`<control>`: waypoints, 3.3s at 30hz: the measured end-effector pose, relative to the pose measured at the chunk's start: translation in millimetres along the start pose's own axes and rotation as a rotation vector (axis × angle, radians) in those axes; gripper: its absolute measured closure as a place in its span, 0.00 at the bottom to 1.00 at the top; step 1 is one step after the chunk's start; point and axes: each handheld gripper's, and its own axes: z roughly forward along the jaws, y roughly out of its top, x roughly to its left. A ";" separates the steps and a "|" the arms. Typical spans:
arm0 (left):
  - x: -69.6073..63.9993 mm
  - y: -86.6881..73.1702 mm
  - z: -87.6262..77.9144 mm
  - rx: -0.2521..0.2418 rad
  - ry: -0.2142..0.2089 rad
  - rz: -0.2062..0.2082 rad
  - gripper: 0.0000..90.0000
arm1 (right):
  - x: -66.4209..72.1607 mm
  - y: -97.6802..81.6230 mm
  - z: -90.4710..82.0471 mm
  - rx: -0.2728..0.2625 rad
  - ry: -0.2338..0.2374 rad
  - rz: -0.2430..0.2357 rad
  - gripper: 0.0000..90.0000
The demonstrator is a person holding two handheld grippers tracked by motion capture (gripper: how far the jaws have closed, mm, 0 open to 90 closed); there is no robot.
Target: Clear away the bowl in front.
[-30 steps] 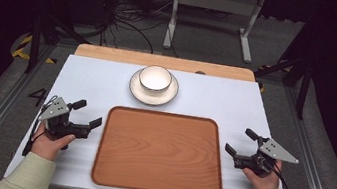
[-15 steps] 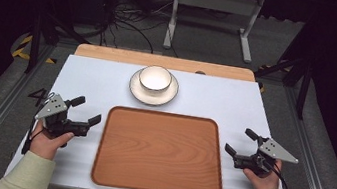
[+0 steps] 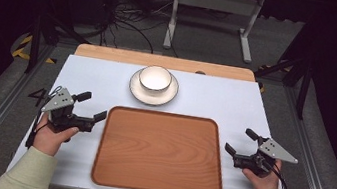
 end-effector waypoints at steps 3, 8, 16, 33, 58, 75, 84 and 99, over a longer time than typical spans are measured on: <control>0.5 4.1 8.5 0.006 -0.006 0.002 0.09 | -1.1 -0.1 -0.5 -0.002 0.000 0.012 0.03; 2.3 13.9 24.9 0.019 -0.011 0.010 0.09 | -1.9 -0.3 -0.9 -0.008 0.000 0.017 0.03; 7.1 26.1 44.8 0.025 -0.008 0.014 0.11 | -2.6 -0.3 -1.0 -0.008 0.003 0.027 0.03; 20.5 50.6 90.6 0.074 0.019 0.014 0.13 | -2.7 -0.4 -1.2 -0.009 0.002 0.028 0.03; 31.0 70.0 141.1 0.109 0.043 0.016 0.11 | -1.6 -0.7 -1.6 -0.014 -0.019 0.025 0.03; 44.3 83.0 167.1 0.172 0.101 0.006 0.22 | -0.8 -0.5 -1.4 -0.010 -0.015 0.016 0.05; 55.2 80.5 183.3 0.263 0.130 -0.092 0.29 | -0.7 -0.6 -1.8 -0.015 -0.019 0.016 0.05; 61.2 63.4 203.3 0.341 0.152 -0.252 0.37 | -0.5 -0.6 -1.9 -0.014 -0.023 0.016 0.05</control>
